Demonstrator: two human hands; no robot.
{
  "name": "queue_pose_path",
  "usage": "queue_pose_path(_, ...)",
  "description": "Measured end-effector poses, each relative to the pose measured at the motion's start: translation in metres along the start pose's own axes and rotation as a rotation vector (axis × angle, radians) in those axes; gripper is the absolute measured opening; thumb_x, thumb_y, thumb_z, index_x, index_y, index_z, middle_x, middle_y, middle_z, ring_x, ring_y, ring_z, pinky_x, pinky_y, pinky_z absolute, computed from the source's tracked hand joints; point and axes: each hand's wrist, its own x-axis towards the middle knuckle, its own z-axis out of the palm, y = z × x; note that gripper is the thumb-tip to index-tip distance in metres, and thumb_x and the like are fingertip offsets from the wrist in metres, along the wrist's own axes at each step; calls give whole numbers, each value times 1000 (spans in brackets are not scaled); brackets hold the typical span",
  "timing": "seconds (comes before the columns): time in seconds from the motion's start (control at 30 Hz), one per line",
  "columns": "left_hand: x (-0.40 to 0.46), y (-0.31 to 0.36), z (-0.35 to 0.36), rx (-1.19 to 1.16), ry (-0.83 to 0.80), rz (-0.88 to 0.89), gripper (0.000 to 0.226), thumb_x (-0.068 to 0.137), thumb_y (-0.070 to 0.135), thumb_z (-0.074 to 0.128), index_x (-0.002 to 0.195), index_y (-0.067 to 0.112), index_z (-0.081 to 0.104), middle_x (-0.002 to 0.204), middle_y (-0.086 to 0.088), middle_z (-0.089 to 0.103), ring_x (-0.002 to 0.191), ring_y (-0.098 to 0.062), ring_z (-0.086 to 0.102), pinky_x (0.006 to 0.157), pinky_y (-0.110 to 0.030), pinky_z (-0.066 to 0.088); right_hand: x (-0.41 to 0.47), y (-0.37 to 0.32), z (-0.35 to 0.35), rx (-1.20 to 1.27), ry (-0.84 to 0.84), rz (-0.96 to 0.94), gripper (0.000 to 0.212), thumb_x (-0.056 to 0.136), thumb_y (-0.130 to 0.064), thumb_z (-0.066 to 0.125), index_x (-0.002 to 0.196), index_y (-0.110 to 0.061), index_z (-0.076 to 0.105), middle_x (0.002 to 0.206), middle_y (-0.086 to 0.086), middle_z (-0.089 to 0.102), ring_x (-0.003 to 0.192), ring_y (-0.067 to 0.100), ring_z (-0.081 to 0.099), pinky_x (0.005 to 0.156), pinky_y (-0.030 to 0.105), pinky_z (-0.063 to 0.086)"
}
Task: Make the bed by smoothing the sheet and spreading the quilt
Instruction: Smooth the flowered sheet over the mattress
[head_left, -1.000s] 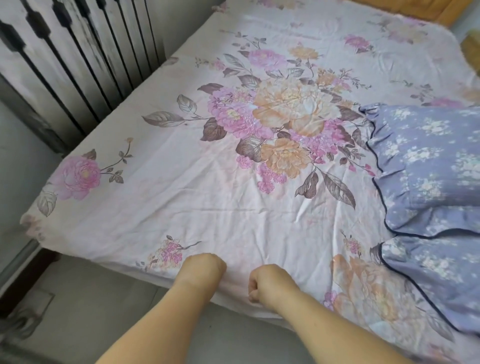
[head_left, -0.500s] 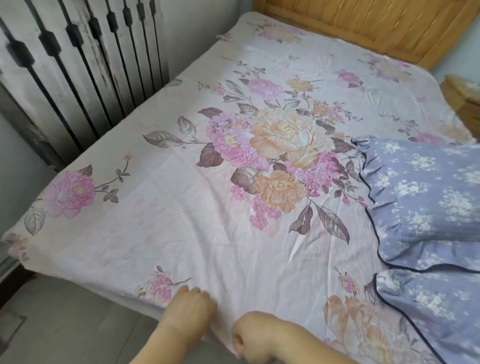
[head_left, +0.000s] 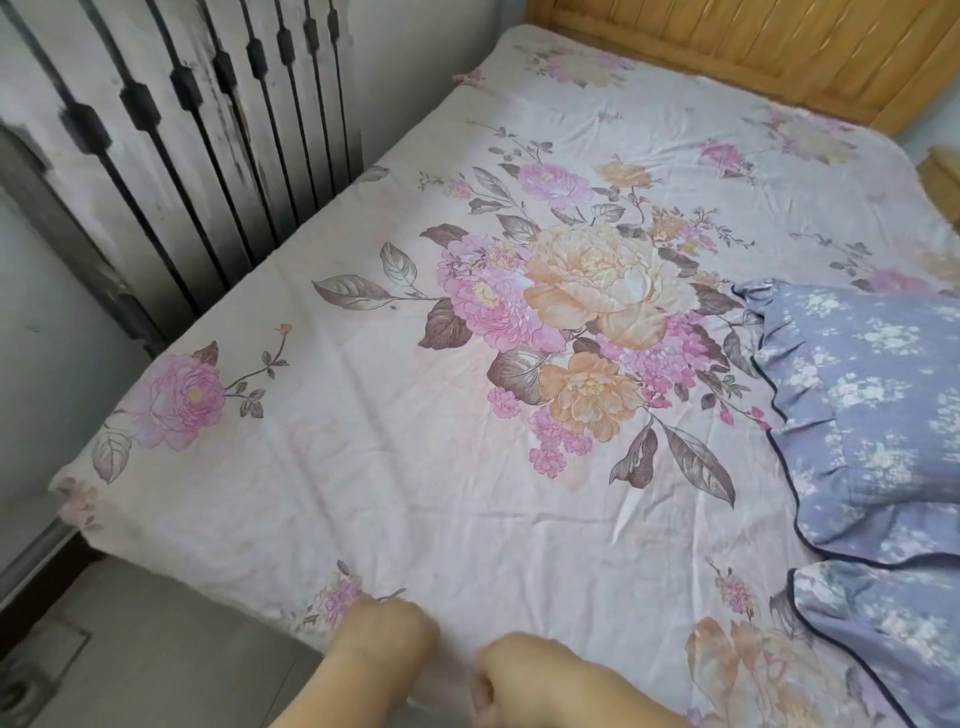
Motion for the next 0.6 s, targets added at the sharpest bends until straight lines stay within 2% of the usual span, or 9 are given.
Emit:
queue_pose_path(0.03,0,-8,1,46,78,18,37,92,4,43,127,10,52,135,-11,48,126,-29,44,101,-38,36,2,-4,-5,29,70,-79,20,85,-35,58,101,-24,64,97,-1,58,93,19,57,81,26,42)
queue_pose_path(0.1,-2,-30,4,13,163,-31,35,89,11,46,124,15,50,131,-9,44,124,-28,41,101,-39,34,12,-19,-15,69,238,-177,16,85,-36,59,96,-25,62,101,0,62,100,21,59,81,27,43)
queue_pose_path(0.23,-3,-76,3,-156,319,-242,37,89,29,54,122,20,41,127,-2,35,122,-25,35,90,-38,39,32,-59,-34,14,401,-233,26,90,-32,54,113,-21,57,121,2,54,114,23,52,90,30,41)
queue_pose_path(0.33,0,-118,6,-347,384,-384,48,87,10,46,131,23,31,134,-2,28,129,-25,25,91,-45,44,45,-94,-45,-97,421,-299,37,91,-34,53,126,-19,50,128,5,44,123,26,39,99,34,38)
queue_pose_path(0.47,5,-169,14,-588,418,-566,57,88,5,37,139,25,21,141,-7,19,134,-33,14,100,-52,39,57,-136,-52,-195,475,-325,50,89,-41,54,136,-24,43,137,2,37,125,28,31,101,38,35)
queue_pose_path(0.6,5,-214,14,-740,557,-783,52,87,-2,41,137,9,33,141,-19,26,131,-41,23,105,-49,30,72,-185,-52,-249,530,-366,56,84,-51,58,130,-23,45,132,3,38,121,29,32,94,40,35)
